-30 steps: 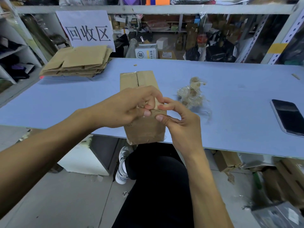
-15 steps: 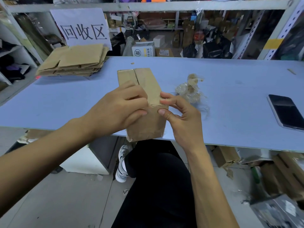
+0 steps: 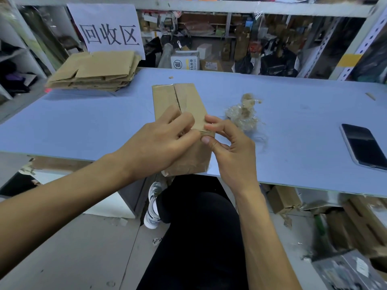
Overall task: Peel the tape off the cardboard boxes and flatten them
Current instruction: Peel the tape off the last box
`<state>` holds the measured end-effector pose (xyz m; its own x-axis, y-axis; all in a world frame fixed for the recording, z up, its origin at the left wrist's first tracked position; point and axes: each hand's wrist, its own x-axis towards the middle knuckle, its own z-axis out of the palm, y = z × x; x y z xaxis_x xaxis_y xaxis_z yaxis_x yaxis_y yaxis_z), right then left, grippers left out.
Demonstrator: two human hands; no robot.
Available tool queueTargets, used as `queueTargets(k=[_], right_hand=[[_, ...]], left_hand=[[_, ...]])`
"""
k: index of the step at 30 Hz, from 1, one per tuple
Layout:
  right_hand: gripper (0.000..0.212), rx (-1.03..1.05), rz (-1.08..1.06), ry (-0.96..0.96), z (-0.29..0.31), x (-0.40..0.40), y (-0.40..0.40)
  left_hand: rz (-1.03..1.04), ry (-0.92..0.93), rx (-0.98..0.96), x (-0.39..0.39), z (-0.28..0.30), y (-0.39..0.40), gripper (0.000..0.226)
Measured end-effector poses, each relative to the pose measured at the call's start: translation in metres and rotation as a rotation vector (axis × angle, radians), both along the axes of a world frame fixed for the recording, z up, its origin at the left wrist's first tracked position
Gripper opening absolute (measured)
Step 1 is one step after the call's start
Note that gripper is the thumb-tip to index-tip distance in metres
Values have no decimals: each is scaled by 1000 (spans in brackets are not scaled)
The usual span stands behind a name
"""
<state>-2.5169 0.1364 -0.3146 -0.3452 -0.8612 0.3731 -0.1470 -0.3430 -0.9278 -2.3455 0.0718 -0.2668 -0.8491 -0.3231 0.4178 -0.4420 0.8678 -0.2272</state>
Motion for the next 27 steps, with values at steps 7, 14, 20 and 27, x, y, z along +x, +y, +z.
queueTargets(k=[7,14,20,27], right_hand=[[18,2,-11,-15,1,3,0],[21,12,-24,20,4,5,1],[15,13,-41,31,5,7,1],[11,17,-63,31,3,10,-2]], left_hand=[[11,-20,-144,1,-6,-6,31],[-129,-10,-107,6,1,-9,56],[-87,0,-224,3,-3,-15,44],[-71,-49,-262,8,0,-24,31]])
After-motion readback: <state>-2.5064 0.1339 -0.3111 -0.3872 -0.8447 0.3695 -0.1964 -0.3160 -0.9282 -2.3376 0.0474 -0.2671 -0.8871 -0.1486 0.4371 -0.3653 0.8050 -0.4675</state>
